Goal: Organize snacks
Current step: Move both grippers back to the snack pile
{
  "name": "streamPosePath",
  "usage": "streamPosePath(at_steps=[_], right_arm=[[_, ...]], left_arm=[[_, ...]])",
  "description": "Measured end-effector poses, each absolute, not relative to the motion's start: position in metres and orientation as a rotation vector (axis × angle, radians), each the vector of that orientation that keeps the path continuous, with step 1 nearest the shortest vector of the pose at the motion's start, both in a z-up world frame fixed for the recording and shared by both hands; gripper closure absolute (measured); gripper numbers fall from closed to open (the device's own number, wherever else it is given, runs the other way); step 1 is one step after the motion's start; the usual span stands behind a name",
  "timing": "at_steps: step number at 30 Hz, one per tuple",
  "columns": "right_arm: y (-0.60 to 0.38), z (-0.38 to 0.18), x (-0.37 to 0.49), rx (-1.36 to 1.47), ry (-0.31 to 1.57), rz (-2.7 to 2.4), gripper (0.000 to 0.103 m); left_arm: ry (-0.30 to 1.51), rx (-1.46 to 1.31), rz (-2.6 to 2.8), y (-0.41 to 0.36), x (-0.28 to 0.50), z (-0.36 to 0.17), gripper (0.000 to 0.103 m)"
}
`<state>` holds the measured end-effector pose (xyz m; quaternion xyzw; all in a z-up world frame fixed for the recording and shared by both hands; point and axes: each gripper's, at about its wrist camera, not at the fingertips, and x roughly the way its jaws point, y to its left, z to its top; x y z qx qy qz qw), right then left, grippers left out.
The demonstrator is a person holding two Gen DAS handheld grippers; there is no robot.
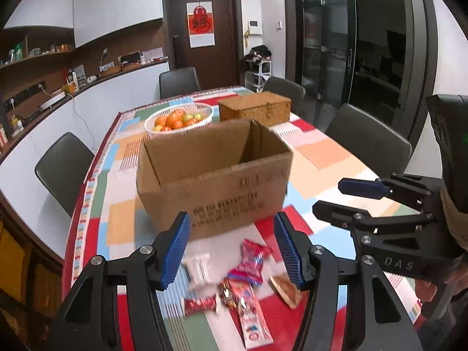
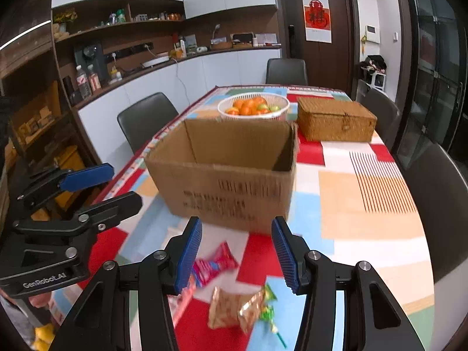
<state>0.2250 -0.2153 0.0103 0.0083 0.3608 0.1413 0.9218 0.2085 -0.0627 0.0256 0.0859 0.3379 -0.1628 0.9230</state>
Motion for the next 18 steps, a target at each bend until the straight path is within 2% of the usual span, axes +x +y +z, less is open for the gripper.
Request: streamPosePath(at_steps=[18], right_arm=[[-0.216,-0.073,0.174,0.085,0.906,0.281,0.052]], left_arm=[[0.878,0.149,-0.34,-0.056,0.165,-0.061,0.045]])
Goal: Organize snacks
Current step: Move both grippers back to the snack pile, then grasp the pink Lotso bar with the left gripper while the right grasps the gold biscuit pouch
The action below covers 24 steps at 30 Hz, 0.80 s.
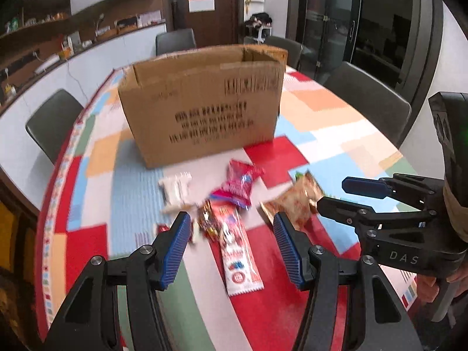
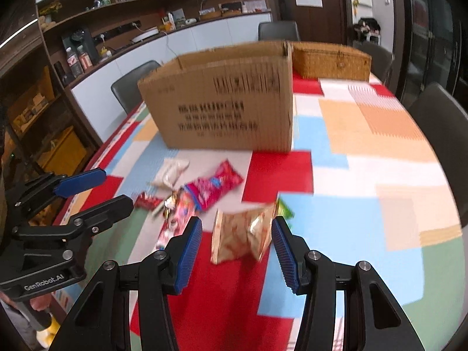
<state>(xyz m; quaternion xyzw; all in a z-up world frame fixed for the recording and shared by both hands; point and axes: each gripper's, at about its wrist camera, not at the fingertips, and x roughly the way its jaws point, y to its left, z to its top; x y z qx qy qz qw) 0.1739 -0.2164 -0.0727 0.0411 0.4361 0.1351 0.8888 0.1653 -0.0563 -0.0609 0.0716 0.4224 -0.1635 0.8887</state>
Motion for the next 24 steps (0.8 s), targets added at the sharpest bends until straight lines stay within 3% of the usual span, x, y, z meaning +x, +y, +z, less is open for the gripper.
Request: streamPosePath(at_steps=[12,16,24], right_arm=[[-0.217,-0.121,0.174,0.132,1.021,0.241,0.052],[-0.218,-0.129,0.18,0.152,1.027,0.244,0.052],[-0.214,-0.131,0.192,0.194,1.014,0.264,0.052]], left_arm=[[0.982,0.102,-0.363,-0.052,0.173,-0.109,0.046],[0.992,0.073,-0.375,-0.051,0.182,-0.116,0.053],[0.988,0.034,-0.417,-0.049,0.193,-0.123,0.055]])
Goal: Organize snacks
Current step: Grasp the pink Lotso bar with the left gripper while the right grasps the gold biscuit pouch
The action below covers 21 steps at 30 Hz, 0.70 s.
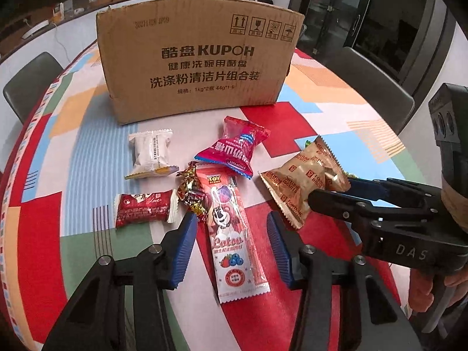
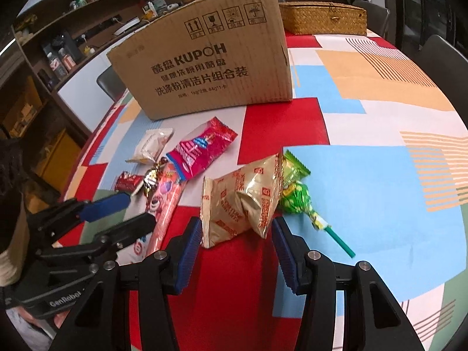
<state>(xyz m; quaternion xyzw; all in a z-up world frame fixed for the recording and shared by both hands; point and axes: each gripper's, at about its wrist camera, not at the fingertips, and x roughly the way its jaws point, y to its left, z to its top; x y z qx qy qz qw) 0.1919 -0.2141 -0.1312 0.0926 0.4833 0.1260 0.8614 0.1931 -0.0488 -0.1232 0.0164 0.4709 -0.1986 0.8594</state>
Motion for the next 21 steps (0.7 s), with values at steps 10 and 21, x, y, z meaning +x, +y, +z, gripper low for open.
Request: streamPosePath(at_steps=[10,21], right_arm=[[-0.207,-0.135,0.209,0.208,1.02,0.272,0.052],[-0.211,-0.145,0.217,0.255,1.04,0.275,0.052]], left_arm=[[1.041,-0.026,-0.439,-0.047,0.21,-0.135,0.069],[1.06,0.025,-0.38,-0.061,0.22,-0.143,0.07]])
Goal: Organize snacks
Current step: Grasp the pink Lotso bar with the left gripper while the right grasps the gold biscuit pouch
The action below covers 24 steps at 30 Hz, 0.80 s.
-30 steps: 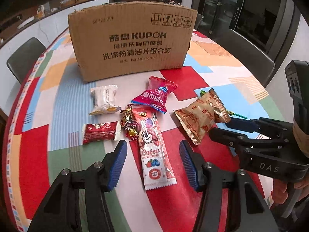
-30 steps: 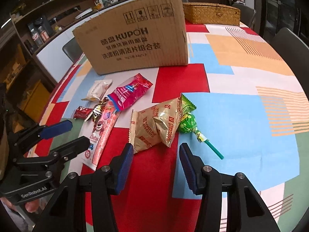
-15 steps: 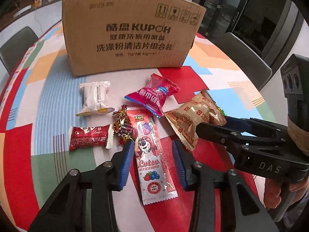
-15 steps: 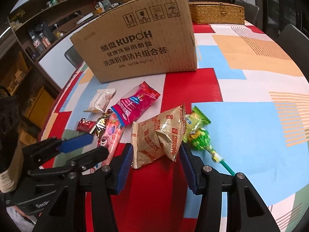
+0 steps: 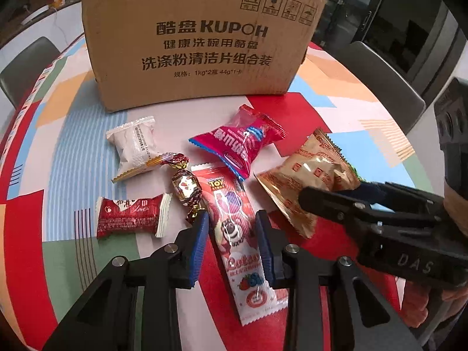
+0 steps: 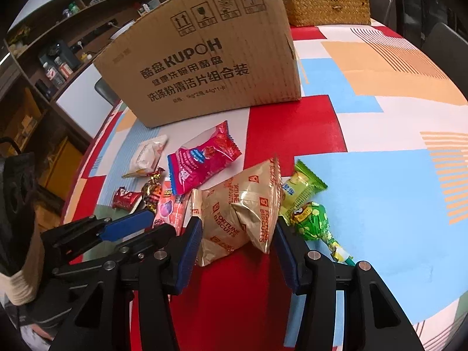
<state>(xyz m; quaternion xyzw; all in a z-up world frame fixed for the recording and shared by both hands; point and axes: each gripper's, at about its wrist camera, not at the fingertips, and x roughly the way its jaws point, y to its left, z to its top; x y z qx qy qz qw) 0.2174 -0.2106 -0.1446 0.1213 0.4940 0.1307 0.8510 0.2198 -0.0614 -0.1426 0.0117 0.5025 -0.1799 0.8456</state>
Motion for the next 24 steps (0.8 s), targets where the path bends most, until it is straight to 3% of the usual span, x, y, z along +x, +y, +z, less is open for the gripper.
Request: streamPosePath(at_steps=[22,24], right_arm=[[-0.2,-0.147,0.238,0.277,1.045,0.298,0.052],[-0.197,-0.149,0.239,0.263,1.049,0.301,0.056]], left_arm=[[1.072,0.005,-0.339,-0.054,0.227,-0.142,0.078],[1.075,0.001,-0.335,-0.051,0.225,-0.142,0.078]])
